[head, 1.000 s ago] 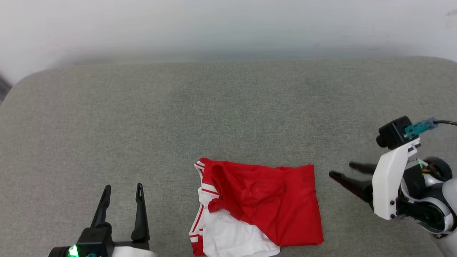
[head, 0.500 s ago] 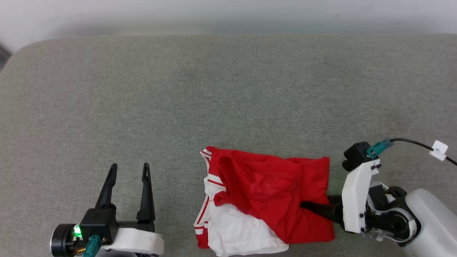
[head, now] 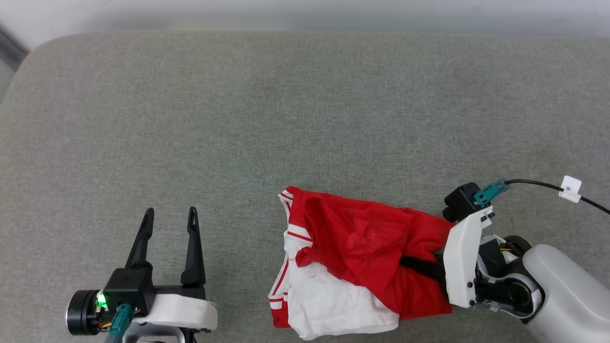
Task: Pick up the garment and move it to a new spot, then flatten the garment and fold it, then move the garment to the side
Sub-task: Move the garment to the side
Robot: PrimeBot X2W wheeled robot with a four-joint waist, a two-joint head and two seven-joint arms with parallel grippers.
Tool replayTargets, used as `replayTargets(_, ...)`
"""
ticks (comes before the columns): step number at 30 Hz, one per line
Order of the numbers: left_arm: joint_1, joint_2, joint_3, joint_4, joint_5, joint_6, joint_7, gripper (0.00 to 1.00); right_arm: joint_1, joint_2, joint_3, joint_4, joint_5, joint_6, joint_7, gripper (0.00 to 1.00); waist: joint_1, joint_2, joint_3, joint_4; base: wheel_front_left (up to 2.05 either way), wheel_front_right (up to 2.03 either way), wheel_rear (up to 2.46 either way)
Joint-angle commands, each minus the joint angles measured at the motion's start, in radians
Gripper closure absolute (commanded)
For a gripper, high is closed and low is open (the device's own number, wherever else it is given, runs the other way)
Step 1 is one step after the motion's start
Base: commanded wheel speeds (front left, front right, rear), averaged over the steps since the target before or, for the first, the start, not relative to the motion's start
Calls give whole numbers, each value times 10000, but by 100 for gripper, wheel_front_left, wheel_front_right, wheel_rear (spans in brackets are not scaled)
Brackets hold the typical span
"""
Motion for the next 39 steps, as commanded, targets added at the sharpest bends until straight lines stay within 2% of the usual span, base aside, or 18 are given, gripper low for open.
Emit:
replayTargets(1, 166, -6, 31, 46, -36, 57, -45, 0, -18, -178, 328, 107, 3, -128, -177, 100, 0, 0, -252, -68, 0, 0, 0)
replayTargets(13, 789, -8, -13, -34, -184, 332, -45, 0, -1318, -1556, 1458, -2057, -112, -74, -1064, 100, 0, 0, -1305, -870, 0, 0, 0)
replayTargets(20, 858, -6, 128, -212, -245, 459, -36, 0, -2051, -2813, 1790, -3402, -541, -74, -1077, 100, 0, 0, -1191, -2080, 0, 0, 0)
replayTargets(24, 693, -3, 345, -354, -235, 484, -36, 0, -2298, -3318, 1581, -3782, -720, -76, -1230, 100, 0, 0, -748, -2930, 0, 0, 0)
replayTargets(31, 229, 1, 852, -657, -11, 323, -36, 0, -2384, -3772, 786, -3289, -1109, -76, -1768, 100, 0, 0, 366, -4049, 0, 0, 0)
replayTargets(39, -441, 25, 936, -943, 252, -114, -36, 0, -2977, -4450, -28, -1073, -2039, -76, -2246, 100, 0, 0, 1406, -3950, 0, 0, 0)
